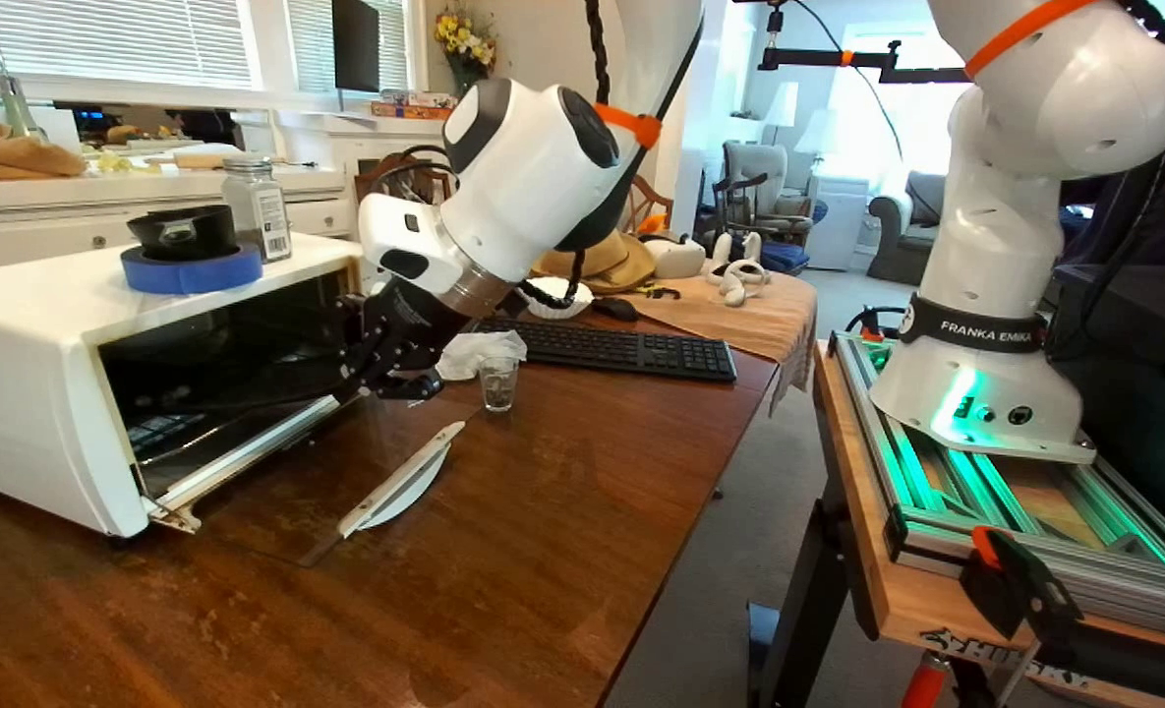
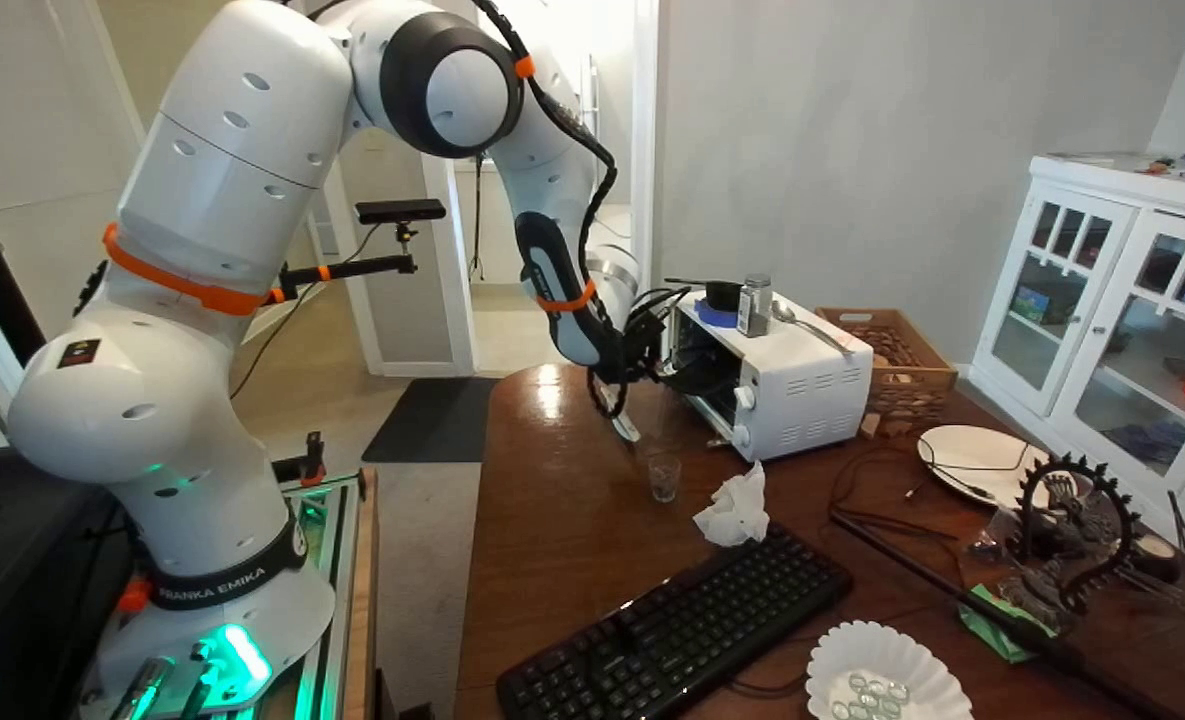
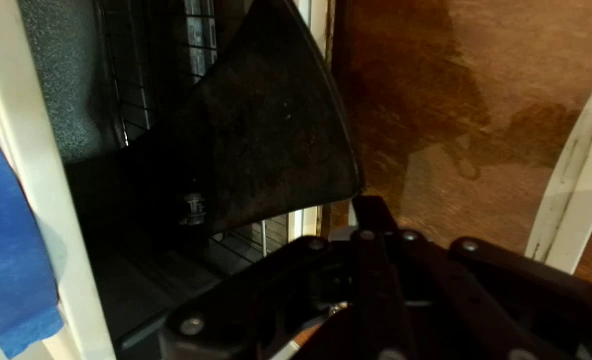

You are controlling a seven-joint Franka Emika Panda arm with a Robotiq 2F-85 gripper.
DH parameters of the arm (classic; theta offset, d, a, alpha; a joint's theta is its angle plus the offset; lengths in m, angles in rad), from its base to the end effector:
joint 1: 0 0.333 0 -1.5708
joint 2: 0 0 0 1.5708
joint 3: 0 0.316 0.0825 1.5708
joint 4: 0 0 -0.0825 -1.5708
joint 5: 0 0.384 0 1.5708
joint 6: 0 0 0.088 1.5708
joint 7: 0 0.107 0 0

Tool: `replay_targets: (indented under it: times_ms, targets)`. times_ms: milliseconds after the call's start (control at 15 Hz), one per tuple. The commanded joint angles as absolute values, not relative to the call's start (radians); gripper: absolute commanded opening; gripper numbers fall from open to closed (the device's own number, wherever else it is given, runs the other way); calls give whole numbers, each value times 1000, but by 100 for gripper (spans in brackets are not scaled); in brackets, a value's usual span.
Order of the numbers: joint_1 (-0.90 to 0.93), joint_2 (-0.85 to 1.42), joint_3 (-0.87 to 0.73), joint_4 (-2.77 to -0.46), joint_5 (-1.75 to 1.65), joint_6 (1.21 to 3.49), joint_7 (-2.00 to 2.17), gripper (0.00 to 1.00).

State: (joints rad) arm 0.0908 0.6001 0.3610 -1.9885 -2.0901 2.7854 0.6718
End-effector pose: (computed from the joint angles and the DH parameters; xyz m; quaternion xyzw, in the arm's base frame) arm 0.5020 0.2874 0.1694 0.6360 0.6798 0.2878 0.2247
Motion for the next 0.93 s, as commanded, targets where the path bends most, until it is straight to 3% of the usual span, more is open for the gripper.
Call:
replay_targets:
  times_ms: [0,867]
  targets:
    - [100,601,348,-1995,-2032,2773,634,0]
    - [94,557,300,-2031,-1936,2643,570,0]
